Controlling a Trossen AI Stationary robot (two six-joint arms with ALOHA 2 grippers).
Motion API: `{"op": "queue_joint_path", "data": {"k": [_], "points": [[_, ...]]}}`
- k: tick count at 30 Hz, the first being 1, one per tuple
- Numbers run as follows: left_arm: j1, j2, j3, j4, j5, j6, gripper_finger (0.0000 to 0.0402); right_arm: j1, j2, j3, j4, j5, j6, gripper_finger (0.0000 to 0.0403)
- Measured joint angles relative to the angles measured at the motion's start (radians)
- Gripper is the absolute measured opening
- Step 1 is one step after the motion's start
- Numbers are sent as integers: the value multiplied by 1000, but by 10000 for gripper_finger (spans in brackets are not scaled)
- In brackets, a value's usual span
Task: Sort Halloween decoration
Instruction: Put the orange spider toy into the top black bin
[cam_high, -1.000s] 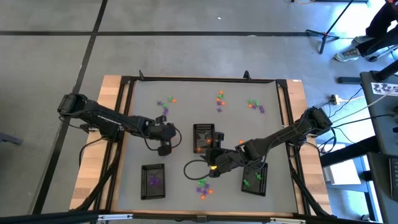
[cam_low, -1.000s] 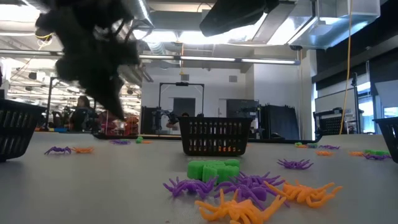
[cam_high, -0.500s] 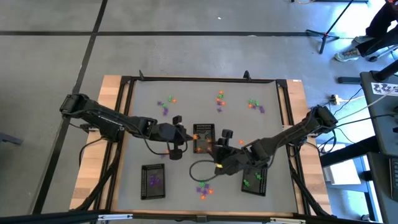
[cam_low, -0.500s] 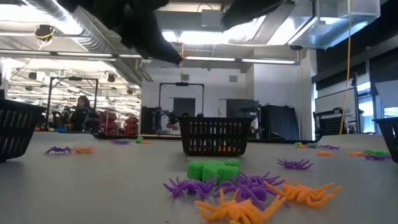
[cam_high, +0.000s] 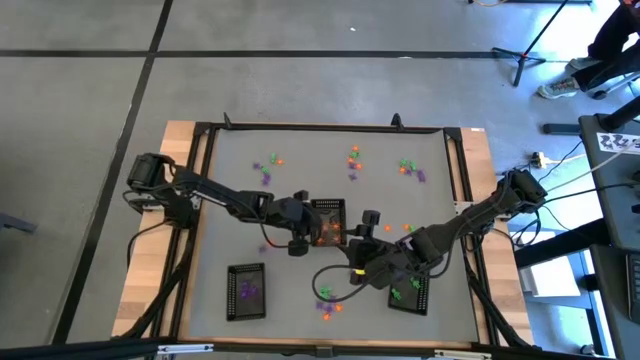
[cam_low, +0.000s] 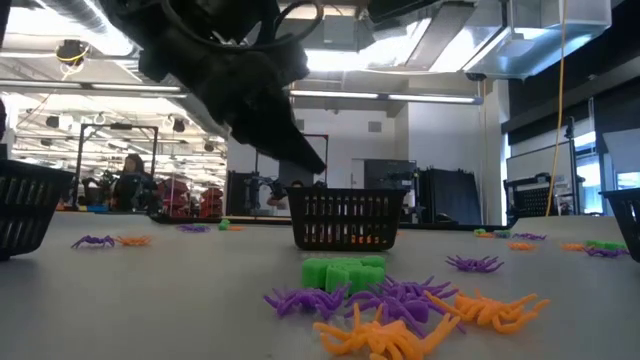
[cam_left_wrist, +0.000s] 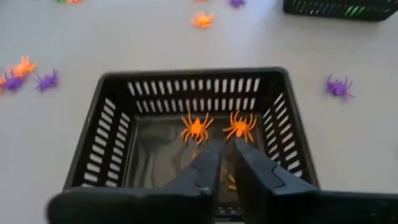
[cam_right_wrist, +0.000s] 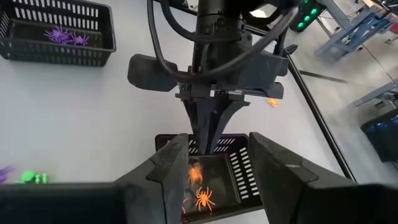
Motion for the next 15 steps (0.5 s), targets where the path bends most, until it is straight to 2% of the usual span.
{"op": "queue_joint_path", "data": {"k": [4,7,15], "points": [[2,-5,0,-4,0,0,91,0,0,0,0,0,0,165],[1,-39,0,-66,0,-1,120,0,0,0,0,-1,0,165],[-43,-199,0,-520,-1,-109,130,0,0,0,0,-15,1,165]]}}
